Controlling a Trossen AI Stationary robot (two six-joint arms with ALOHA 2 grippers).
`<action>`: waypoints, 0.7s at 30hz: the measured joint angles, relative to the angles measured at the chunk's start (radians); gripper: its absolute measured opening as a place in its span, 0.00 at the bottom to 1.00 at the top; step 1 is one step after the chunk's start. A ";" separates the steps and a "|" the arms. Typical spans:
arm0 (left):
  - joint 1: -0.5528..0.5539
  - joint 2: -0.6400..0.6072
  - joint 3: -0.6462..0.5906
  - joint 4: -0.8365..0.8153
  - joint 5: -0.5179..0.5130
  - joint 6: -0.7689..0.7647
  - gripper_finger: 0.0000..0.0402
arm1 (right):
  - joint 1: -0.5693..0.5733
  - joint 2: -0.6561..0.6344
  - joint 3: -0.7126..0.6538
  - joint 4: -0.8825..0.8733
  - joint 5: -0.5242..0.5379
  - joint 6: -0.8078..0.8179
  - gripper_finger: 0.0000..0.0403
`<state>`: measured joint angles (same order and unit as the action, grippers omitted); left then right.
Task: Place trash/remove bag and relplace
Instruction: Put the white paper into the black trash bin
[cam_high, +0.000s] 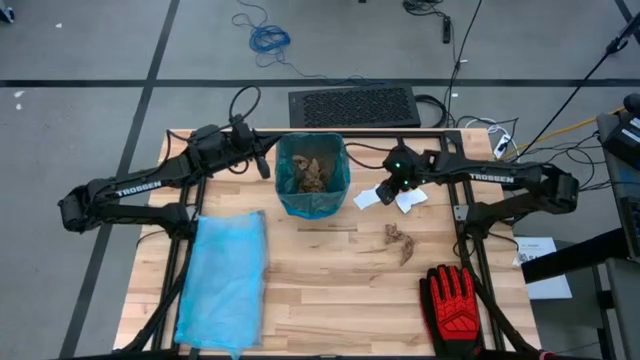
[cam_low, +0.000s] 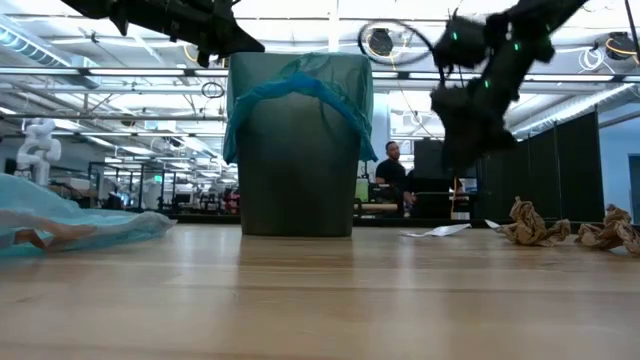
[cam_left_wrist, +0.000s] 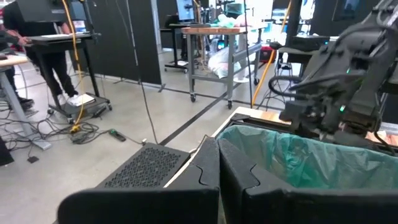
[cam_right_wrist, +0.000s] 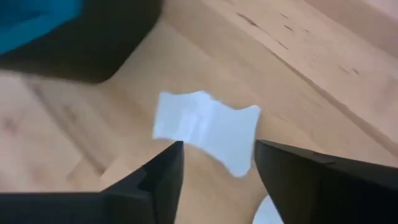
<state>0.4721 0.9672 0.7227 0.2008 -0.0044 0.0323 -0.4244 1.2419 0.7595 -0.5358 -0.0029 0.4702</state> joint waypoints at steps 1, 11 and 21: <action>0.000 0.000 0.000 -0.001 -0.002 -0.001 0.00 | -0.016 0.000 -0.027 0.032 0.000 0.015 0.50; 0.000 0.000 0.000 -0.005 -0.004 -0.001 0.00 | -0.126 0.023 -0.147 0.156 -0.066 0.044 0.63; 0.000 0.001 0.000 -0.031 -0.008 -0.001 0.00 | -0.126 0.170 -0.178 0.247 -0.130 0.076 0.60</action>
<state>0.4717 0.9684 0.7227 0.1699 -0.0124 0.0311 -0.5506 1.4115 0.5812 -0.2892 -0.1333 0.5465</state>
